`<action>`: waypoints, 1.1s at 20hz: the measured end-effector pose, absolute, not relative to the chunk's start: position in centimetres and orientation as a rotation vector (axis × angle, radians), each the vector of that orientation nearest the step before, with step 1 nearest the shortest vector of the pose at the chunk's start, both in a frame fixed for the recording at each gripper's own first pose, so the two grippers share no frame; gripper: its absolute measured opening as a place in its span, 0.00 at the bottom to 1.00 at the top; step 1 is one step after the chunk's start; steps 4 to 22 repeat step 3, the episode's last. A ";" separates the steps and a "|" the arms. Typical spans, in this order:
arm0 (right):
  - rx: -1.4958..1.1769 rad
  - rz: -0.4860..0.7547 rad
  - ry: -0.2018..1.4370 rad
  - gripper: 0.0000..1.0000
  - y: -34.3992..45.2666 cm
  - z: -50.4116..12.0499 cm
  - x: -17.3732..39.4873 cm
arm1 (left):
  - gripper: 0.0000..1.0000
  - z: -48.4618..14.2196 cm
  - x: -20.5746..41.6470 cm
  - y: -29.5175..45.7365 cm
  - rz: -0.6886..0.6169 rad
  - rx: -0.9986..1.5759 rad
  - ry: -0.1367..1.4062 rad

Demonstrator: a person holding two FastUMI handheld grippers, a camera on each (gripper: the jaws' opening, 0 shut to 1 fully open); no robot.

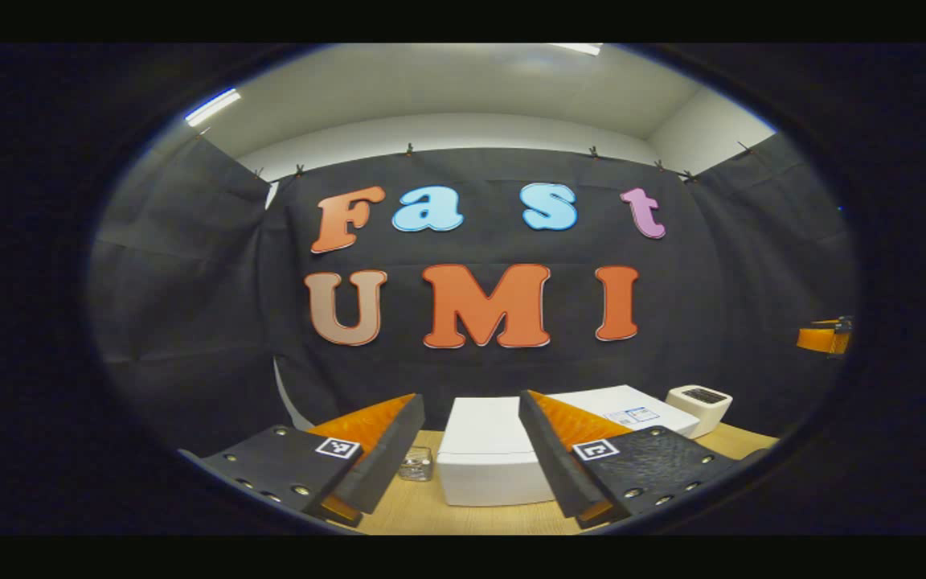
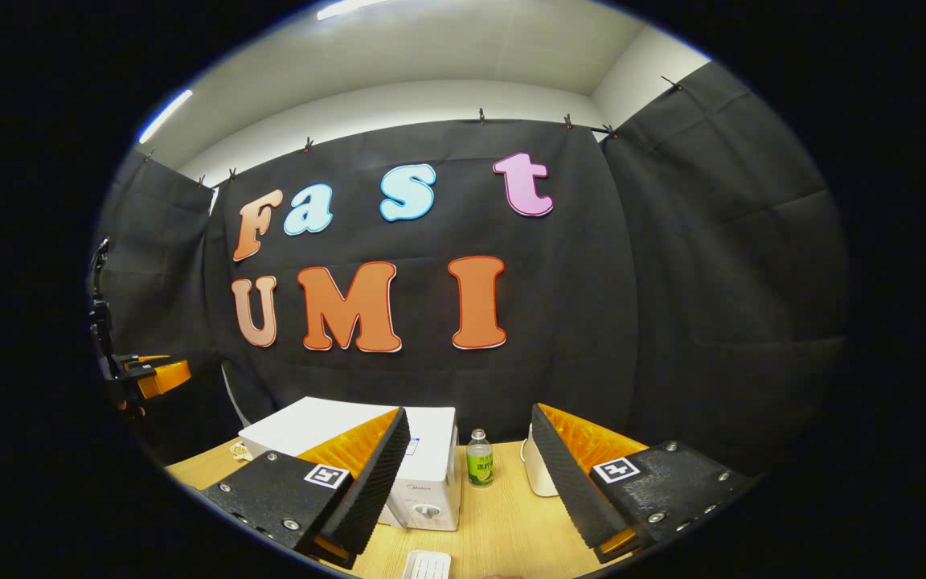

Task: Open the microwave oven with the left hand, put the food in, and close the microwave oven.

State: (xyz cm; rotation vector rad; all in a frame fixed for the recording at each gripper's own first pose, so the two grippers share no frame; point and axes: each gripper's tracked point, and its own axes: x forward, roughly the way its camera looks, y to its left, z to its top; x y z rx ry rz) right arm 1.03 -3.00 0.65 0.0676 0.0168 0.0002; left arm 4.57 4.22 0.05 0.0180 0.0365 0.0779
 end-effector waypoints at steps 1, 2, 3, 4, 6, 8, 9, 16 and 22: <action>0.067 0.005 0.020 0.94 -2.7 0.6 1.0 | 0.87 0.1 4.2 4.5 0.074 0.001 0.049; 0.073 0.014 0.027 0.95 -2.3 0.5 1.0 | 0.87 0.1 4.0 4.8 0.074 -0.019 0.063; 0.080 0.022 0.033 0.95 -2.0 0.3 1.0 | 0.91 0.1 3.7 5.0 0.069 -0.033 0.077; 0.080 0.022 0.033 0.95 -2.0 0.3 1.0 | 0.91 0.1 3.7 5.0 0.069 -0.033 0.077; 0.080 0.022 0.033 0.95 -2.0 0.3 1.0 | 0.91 0.1 3.7 5.0 0.069 -0.033 0.077; 0.080 0.022 0.033 0.95 -2.0 0.3 1.0 | 0.91 0.1 3.7 5.0 0.069 -0.033 0.077; 0.080 0.022 0.033 0.95 -2.0 0.3 1.0 | 0.91 0.1 3.7 5.0 0.069 -0.033 0.077; 0.080 0.022 0.033 0.95 -2.0 0.3 1.0 | 0.91 0.1 3.7 5.0 0.069 -0.033 0.077; 0.080 0.022 0.033 0.95 -2.0 0.3 1.0 | 0.91 0.1 3.7 5.0 0.069 -0.033 0.077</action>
